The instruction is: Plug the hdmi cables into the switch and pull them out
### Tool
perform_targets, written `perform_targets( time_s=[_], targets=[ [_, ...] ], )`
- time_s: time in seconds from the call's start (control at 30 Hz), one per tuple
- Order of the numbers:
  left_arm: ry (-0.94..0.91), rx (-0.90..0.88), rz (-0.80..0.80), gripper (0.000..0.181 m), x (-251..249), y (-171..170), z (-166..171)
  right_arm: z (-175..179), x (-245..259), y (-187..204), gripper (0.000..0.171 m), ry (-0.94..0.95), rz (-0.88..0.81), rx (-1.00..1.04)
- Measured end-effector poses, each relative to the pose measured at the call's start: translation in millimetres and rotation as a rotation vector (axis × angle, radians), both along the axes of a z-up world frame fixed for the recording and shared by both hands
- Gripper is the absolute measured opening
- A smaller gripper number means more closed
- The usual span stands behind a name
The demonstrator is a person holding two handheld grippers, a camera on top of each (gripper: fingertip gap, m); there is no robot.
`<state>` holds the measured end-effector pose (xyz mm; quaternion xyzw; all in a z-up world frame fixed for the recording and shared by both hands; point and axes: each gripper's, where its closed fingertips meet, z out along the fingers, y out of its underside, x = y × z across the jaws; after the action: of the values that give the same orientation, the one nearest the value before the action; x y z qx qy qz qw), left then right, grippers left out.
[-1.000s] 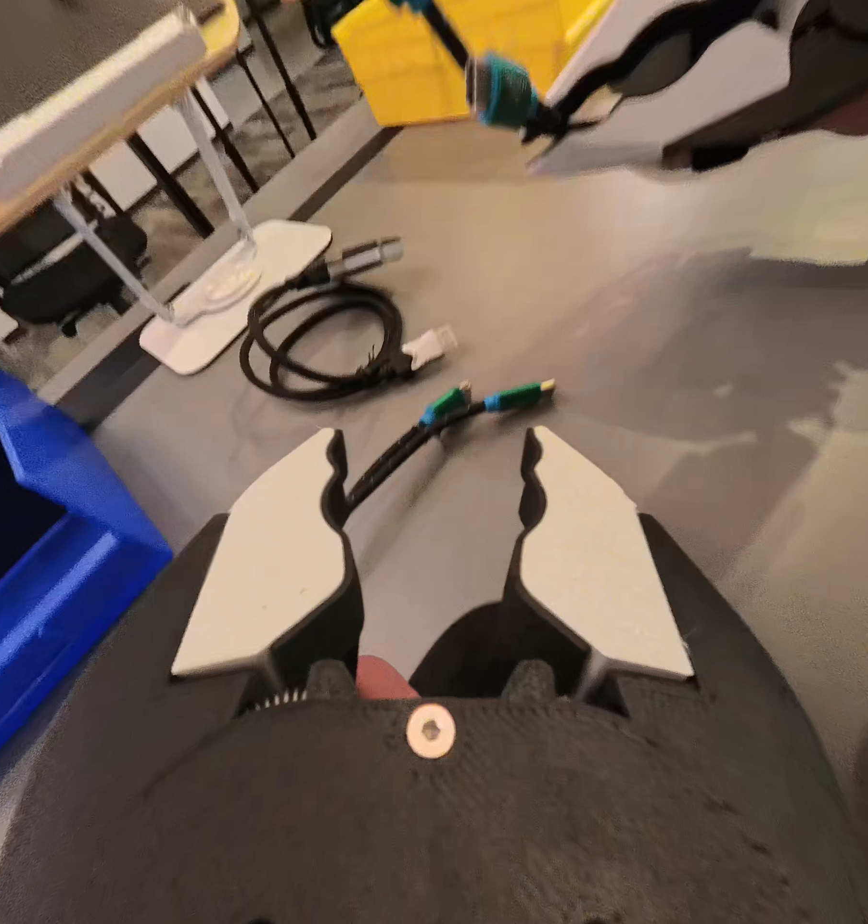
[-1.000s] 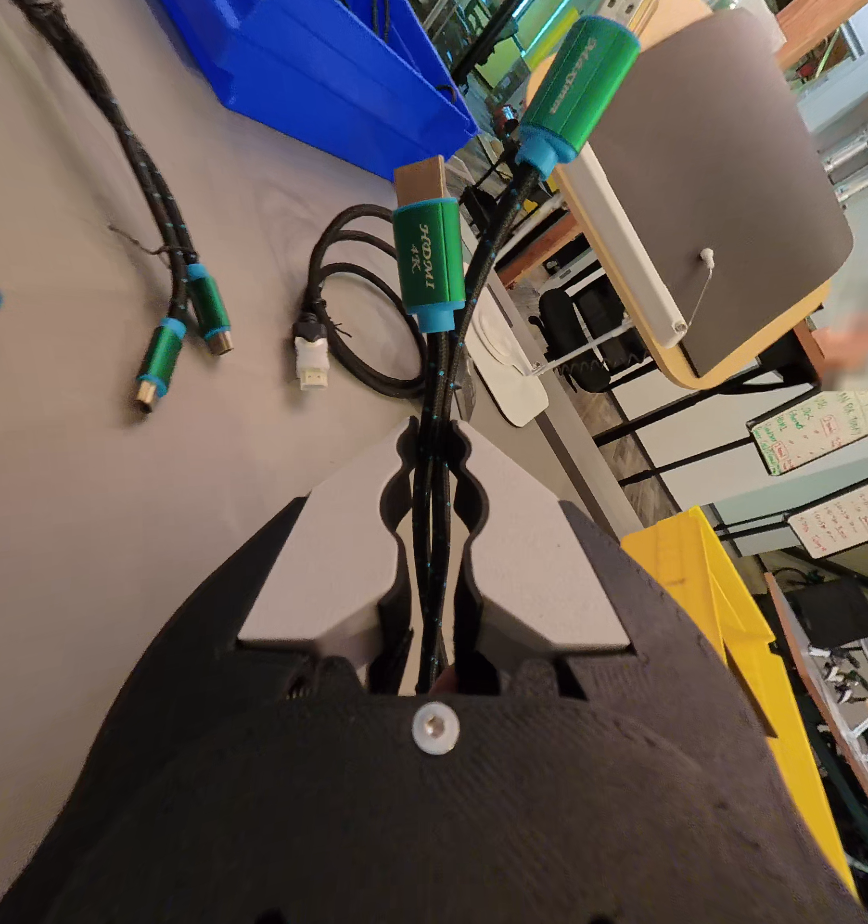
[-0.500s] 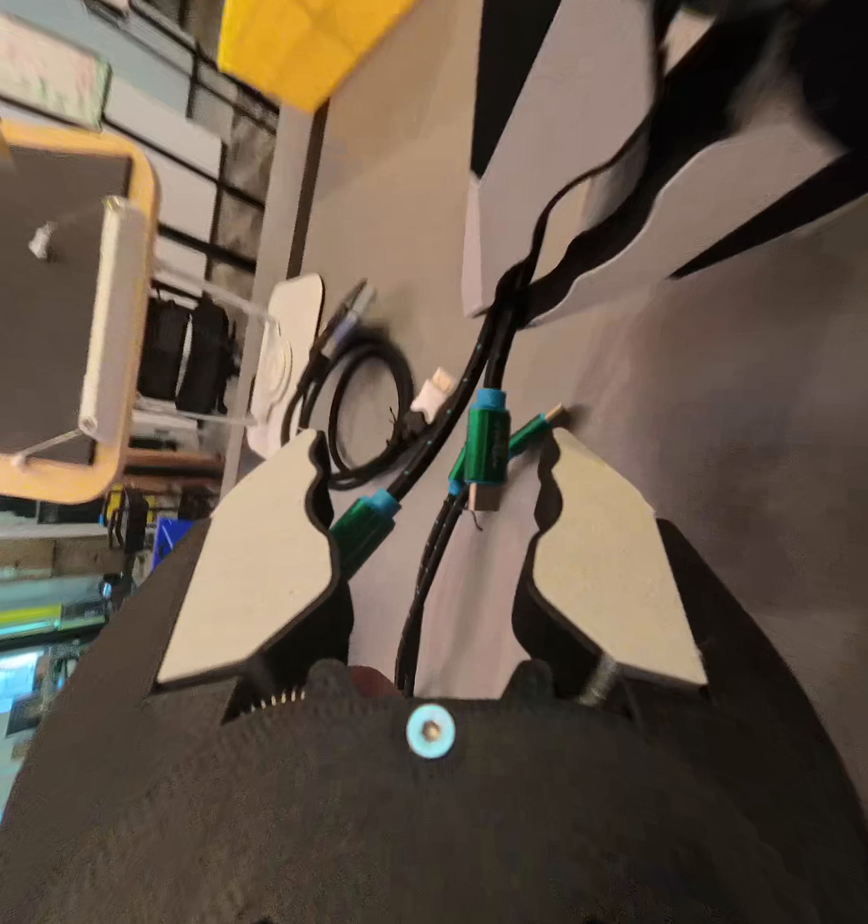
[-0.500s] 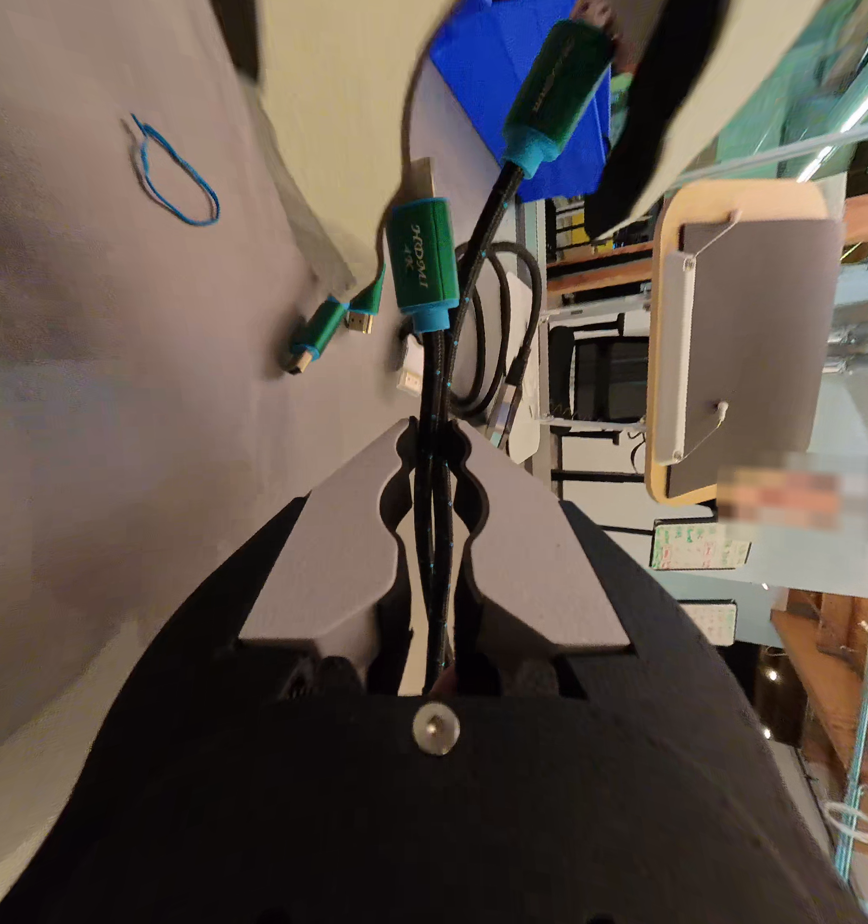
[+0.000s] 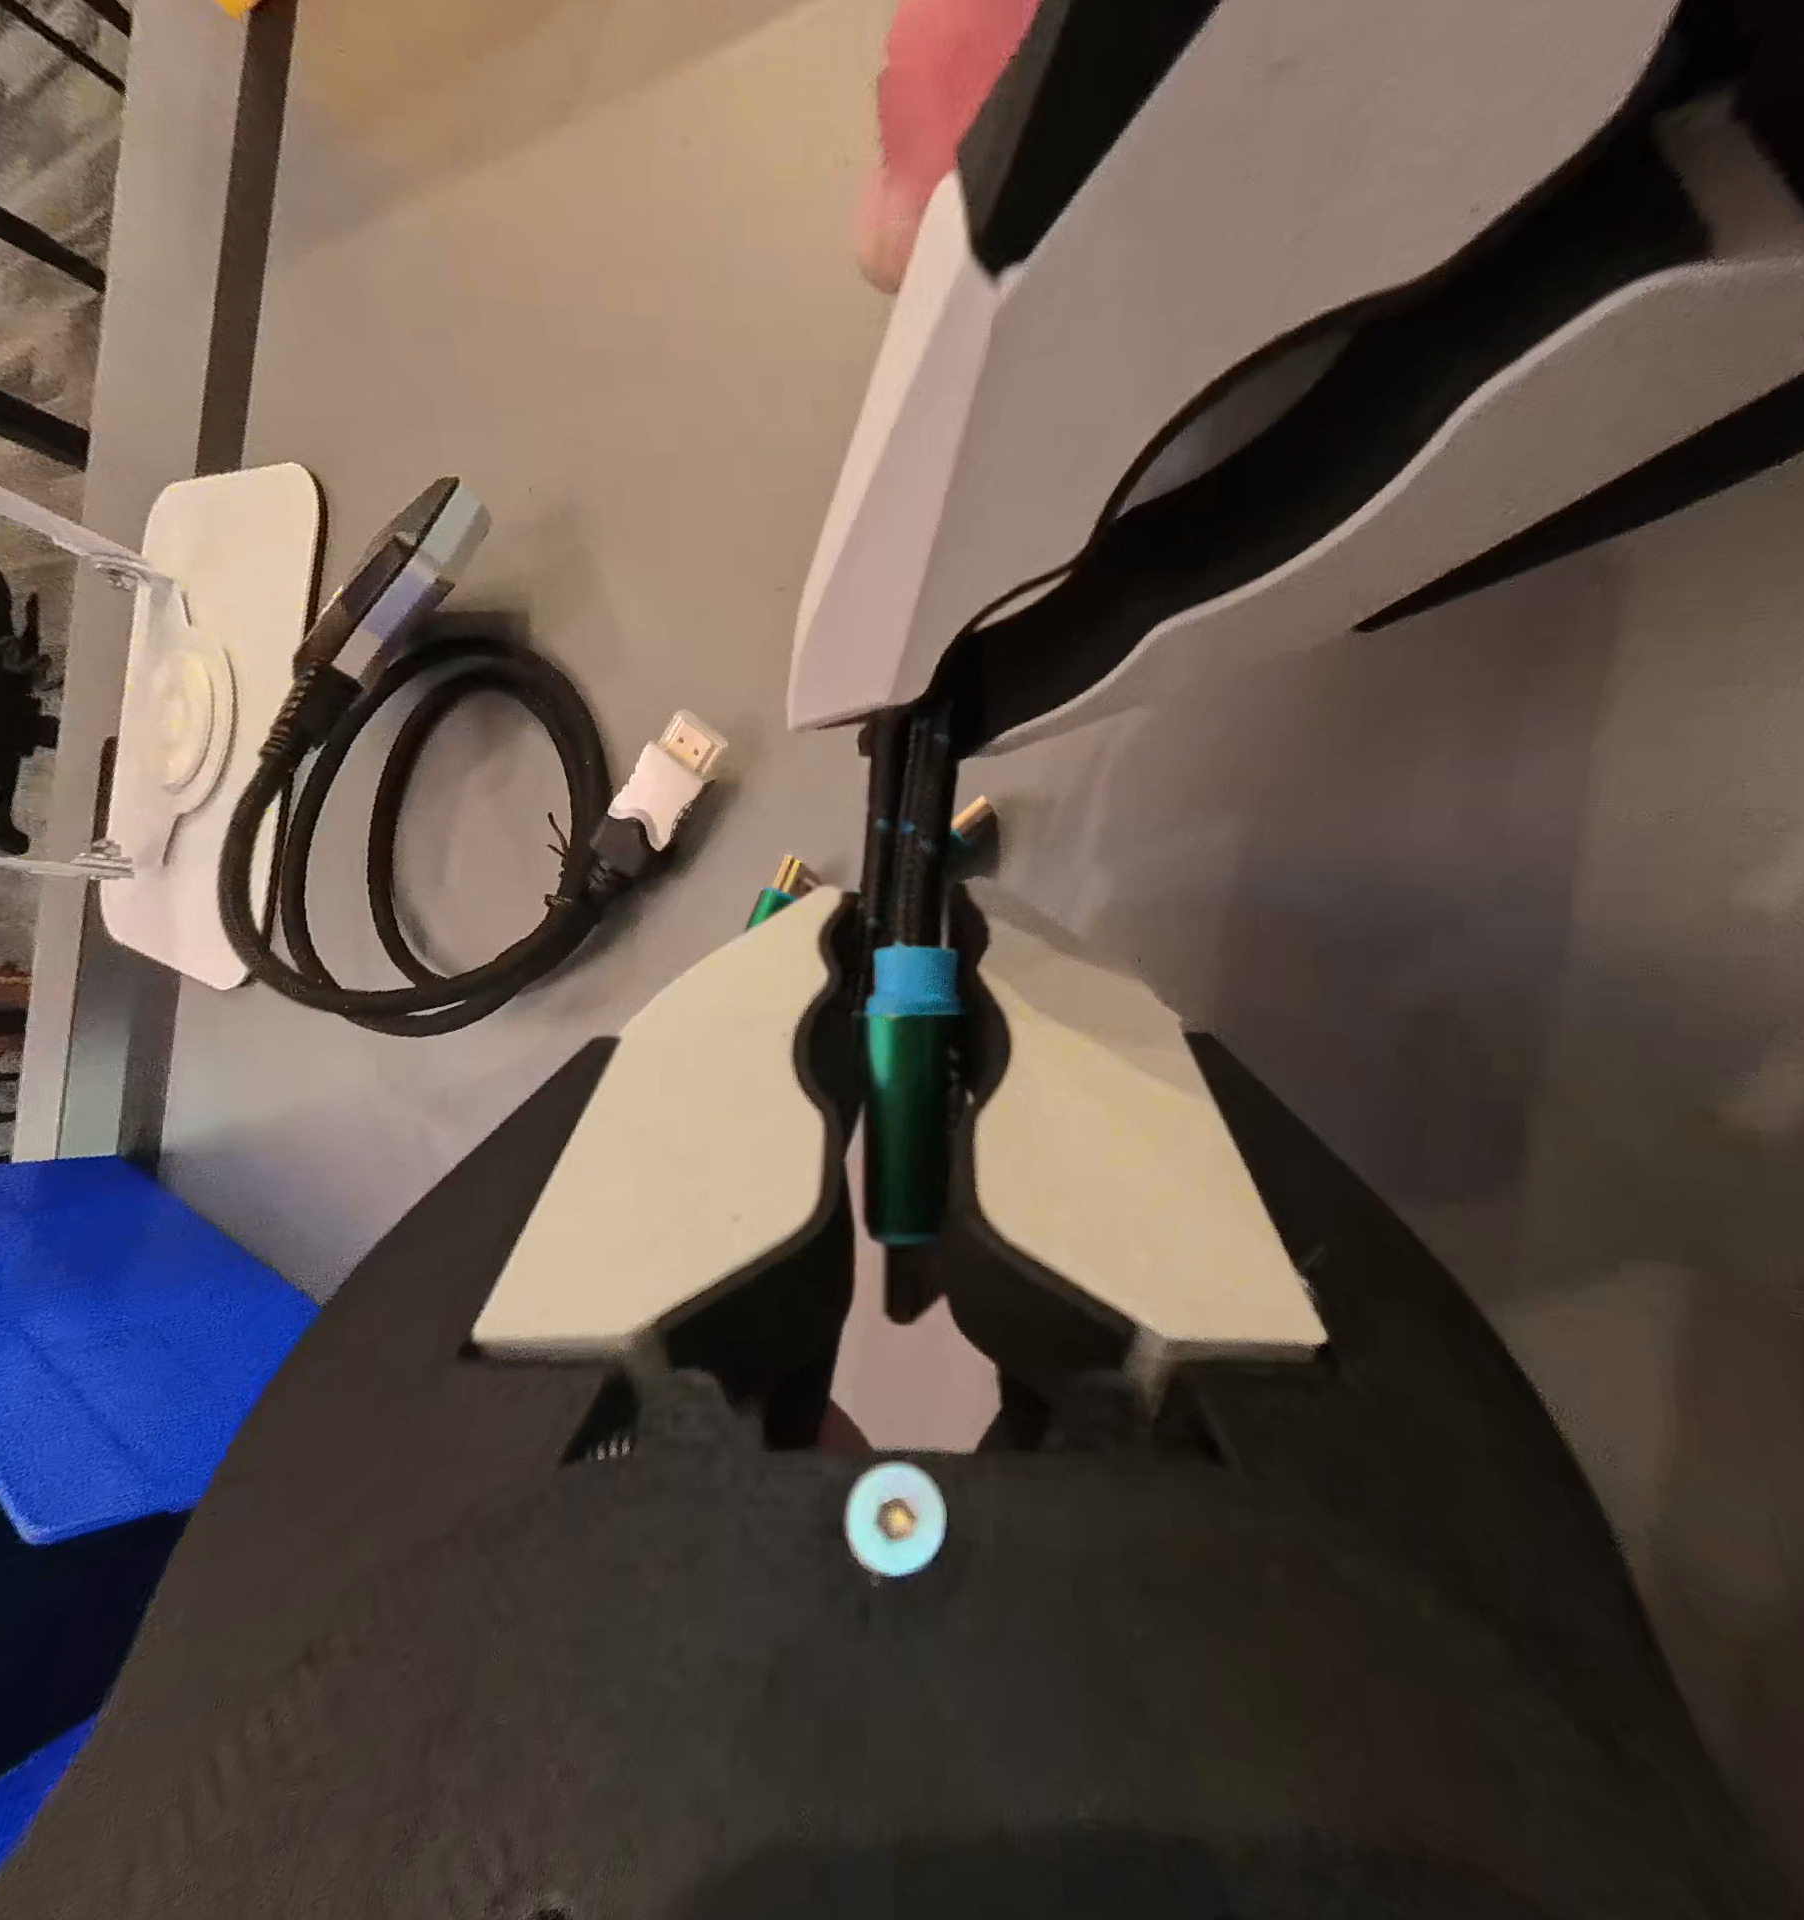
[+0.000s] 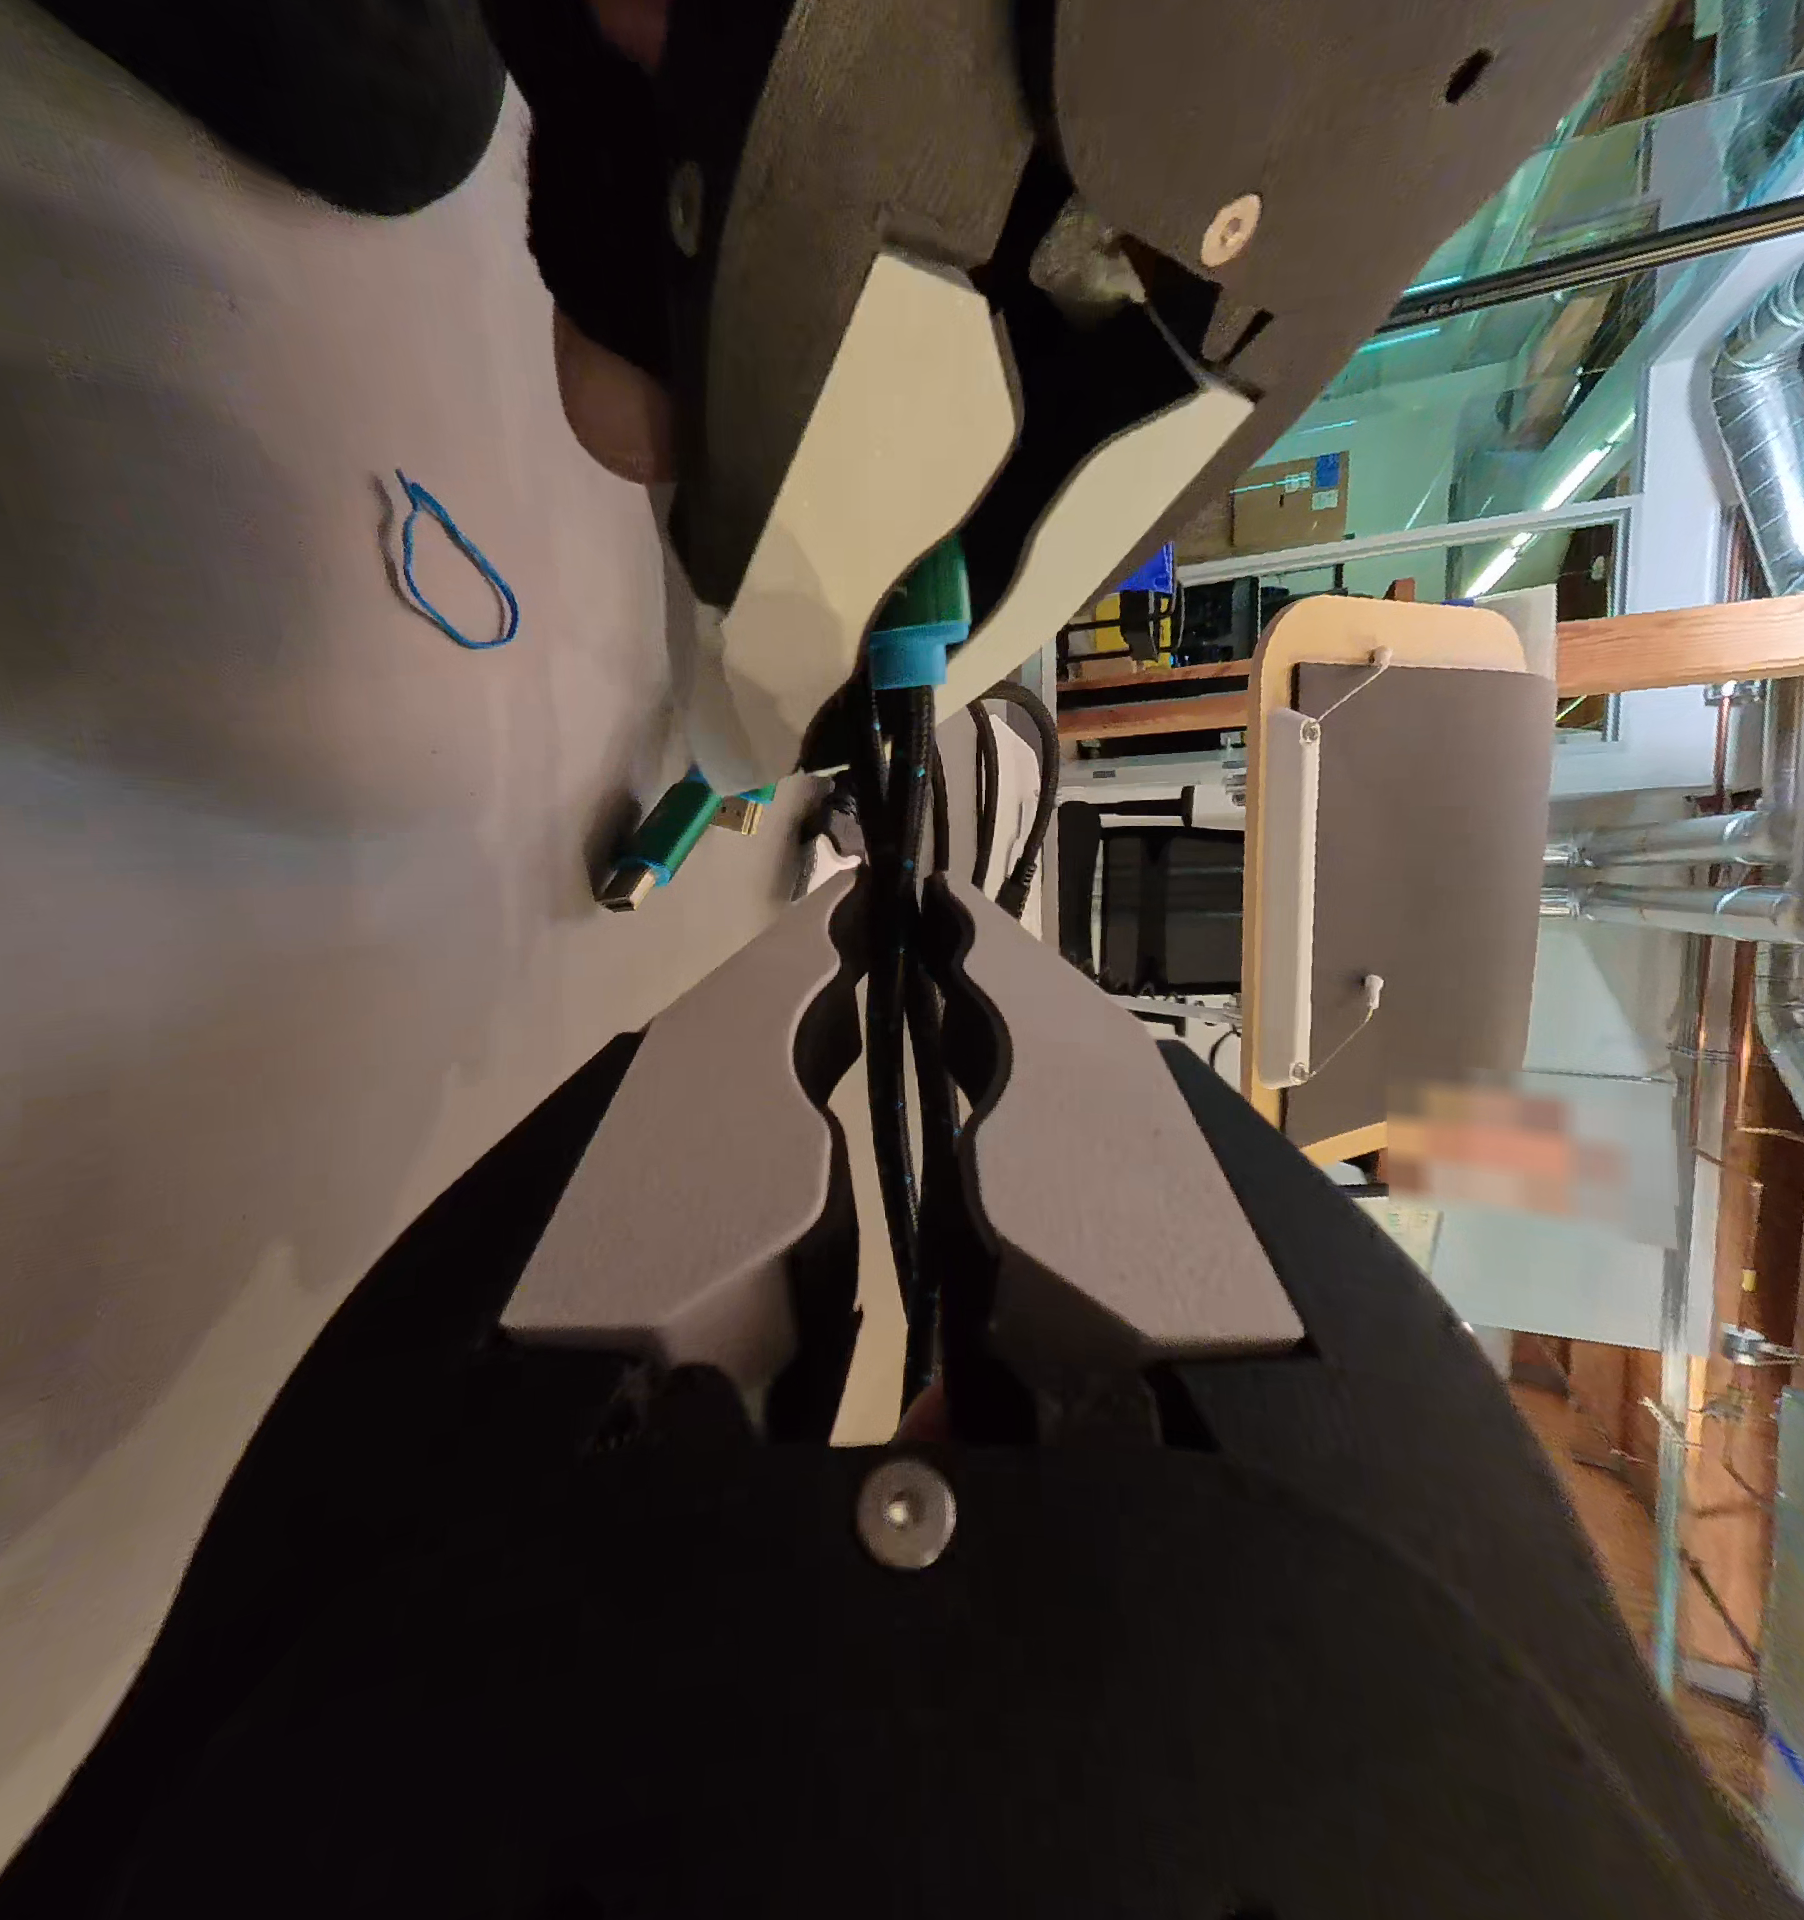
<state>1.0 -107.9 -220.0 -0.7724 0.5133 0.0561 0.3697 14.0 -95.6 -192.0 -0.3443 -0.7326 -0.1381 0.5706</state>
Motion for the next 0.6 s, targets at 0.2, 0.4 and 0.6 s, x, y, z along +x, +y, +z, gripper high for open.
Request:
perform_targets(
  time_s=[0.2,0.4,0.6],
  targets=[
    [-0.236,-0.080,-0.034,0.026,13.1,-3.1,4.1,2.6,2.2,2.7,0.006,0.046,0.009,-0.043],
    [-0.727,-0.301,-0.102,0.083,24.1,-17.7,75.0,3.2,-1.6,0.6,0.006,0.022,0.027,0.002],
    [-0.400,-0.140,-0.139,0.083,2.7,2.2,140.5,3.1,-8.2,-1.6,0.005,0.005,0.044,0.037]
  ],
)
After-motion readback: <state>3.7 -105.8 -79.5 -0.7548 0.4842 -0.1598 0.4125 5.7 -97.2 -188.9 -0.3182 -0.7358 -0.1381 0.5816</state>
